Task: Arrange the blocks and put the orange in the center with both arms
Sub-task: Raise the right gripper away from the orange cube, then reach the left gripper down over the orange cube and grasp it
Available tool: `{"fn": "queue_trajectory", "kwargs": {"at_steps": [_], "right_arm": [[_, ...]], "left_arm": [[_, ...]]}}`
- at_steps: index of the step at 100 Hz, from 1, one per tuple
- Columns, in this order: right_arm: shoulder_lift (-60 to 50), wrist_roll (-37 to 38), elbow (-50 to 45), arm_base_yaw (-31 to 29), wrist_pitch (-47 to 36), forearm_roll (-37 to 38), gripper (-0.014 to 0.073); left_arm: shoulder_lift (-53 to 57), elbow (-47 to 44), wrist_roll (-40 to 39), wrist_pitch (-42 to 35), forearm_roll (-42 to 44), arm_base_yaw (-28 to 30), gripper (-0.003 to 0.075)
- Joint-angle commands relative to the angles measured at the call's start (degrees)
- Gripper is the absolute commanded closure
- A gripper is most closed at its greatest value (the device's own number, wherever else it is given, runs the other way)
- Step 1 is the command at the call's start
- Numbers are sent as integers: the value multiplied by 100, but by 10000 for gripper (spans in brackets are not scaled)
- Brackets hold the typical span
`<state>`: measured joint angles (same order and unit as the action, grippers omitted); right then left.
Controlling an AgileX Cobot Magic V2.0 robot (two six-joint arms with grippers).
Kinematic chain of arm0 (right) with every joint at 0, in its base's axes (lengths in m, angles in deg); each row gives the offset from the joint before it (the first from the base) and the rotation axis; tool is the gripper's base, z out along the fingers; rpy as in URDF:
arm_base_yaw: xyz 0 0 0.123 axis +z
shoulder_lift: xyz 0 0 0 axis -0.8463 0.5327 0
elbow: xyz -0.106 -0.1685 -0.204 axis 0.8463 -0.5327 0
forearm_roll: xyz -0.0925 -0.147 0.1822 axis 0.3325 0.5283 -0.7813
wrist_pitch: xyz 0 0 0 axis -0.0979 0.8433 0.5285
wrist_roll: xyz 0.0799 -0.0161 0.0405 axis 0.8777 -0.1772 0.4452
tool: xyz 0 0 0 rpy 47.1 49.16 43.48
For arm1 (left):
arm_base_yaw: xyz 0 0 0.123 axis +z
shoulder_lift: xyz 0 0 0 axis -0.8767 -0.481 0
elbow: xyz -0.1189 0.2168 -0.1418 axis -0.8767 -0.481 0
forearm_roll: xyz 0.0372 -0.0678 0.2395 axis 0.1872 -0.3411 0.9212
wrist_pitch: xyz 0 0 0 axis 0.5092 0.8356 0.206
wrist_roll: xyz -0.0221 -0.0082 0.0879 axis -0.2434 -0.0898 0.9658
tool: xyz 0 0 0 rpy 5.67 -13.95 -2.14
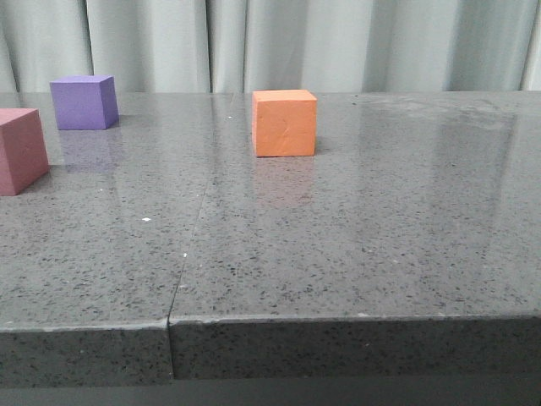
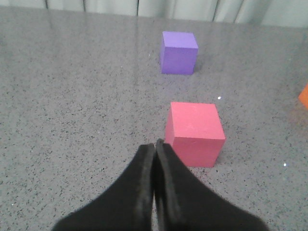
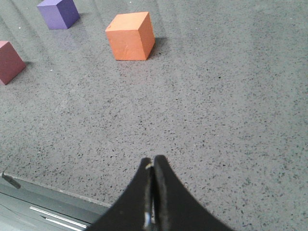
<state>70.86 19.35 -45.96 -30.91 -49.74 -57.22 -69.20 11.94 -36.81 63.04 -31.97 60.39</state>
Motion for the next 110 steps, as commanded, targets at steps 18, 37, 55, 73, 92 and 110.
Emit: {"fn": "queue_trajectory", "kwargs": {"at_steps": [18, 37, 55, 73, 92, 110], "right_arm": [[39, -58, 142, -8, -404, 56, 662], [39, -58, 142, -8, -404, 56, 662], [39, -58, 142, -8, -404, 56, 662], [39, -58, 142, -8, -404, 56, 662], [39, -58, 142, -8, -404, 56, 662], [39, -58, 142, -8, -404, 56, 662]], "left_arm": [[-1500, 1217, 4, -151, 0, -2, 323], [-2242, 1881, 4, 18, -44, -2, 83], [-2896, 2517, 160, 300, -166, -2, 83], [-3608, 3246, 2332, 825, -1512, -2, 83], [-4318, 4045, 4811, 1664, -2910, -2, 83], [-4947, 4656, 6540, 2132, -3410, -68, 83]]}}
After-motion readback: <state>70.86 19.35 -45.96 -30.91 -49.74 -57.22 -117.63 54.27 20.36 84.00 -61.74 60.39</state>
